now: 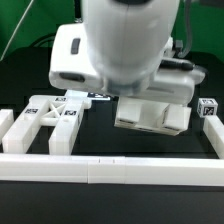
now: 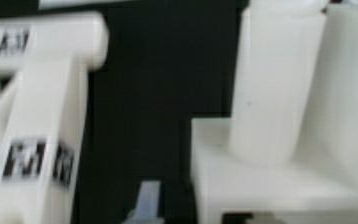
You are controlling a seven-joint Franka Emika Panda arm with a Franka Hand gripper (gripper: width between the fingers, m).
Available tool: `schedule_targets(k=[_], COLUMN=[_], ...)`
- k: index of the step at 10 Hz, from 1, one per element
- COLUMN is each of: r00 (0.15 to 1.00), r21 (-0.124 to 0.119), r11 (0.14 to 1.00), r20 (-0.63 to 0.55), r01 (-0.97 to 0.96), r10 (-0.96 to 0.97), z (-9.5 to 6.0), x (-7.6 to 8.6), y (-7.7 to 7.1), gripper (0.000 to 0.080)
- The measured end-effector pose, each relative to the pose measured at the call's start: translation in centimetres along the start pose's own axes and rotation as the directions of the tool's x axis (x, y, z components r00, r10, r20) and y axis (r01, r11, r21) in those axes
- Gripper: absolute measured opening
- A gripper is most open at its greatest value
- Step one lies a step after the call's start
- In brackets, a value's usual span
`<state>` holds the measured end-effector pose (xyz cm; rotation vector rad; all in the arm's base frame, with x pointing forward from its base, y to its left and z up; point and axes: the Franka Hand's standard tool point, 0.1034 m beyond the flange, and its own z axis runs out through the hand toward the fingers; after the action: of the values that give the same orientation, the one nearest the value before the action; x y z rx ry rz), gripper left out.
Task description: Assemble chair
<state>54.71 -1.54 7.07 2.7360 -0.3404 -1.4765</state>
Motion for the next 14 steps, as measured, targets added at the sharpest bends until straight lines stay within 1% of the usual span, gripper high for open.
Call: schedule_targets(k=[1, 2, 3, 5, 6, 7, 8, 9, 10, 11, 12, 13, 14], r00=[0.998, 0.996, 0.997, 0.999, 0.999, 0.999, 0.999, 0.999, 0.999, 0.999, 1.0, 1.0, 0.999], r21=[0.002, 0.003, 0.006, 0.012, 0.012, 0.013, 0.012, 0.011, -0.001, -0.031, -0.067, -0.075, -0.071], r11=[1.0, 0.999, 0.999, 0.999, 0.999, 0.999, 0.999, 0.999, 0.999, 0.999, 0.998, 0.997, 0.996], r20=[0.054, 0.087, 0.076, 0.04, 0.038, 0.032, 0.033, 0.034, 0.029, 0.022, 0.013, 0.008, 0.001], r01=[-0.025, -0.033, -0.034, -0.036, -0.037, -0.037, -0.038, -0.039, -0.037, -0.041, -0.022, 0.019, 0.049], r10=[0.025, 0.033, 0.033, 0.036, 0.036, 0.037, 0.038, 0.039, 0.037, 0.042, 0.023, -0.019, -0.049], z=[0.3, 0.9, 1.3, 1.8, 2.1, 2.1, 2.3, 2.5, 2.5, 2.4, 2.1, 1.5, 0.8], x=[0.0, -0.9, -1.3, -0.1, 0.3, 0.5, 0.6, 0.8, 0.9, 1.0, 1.1, 1.1, 1.1], y=[0.2, 0.2, 0.1, 0.0, 0.0, 0.0, 0.1, 0.1, 0.4, 1.0, 1.8, 2.7, 3.9], gripper=[0.0032, 0.0032, 0.0032, 0.0045, 0.0045, 0.0234, 0.037, 0.037, 0.0543, 0.0627, 0.0643, 0.0643, 0.0648])
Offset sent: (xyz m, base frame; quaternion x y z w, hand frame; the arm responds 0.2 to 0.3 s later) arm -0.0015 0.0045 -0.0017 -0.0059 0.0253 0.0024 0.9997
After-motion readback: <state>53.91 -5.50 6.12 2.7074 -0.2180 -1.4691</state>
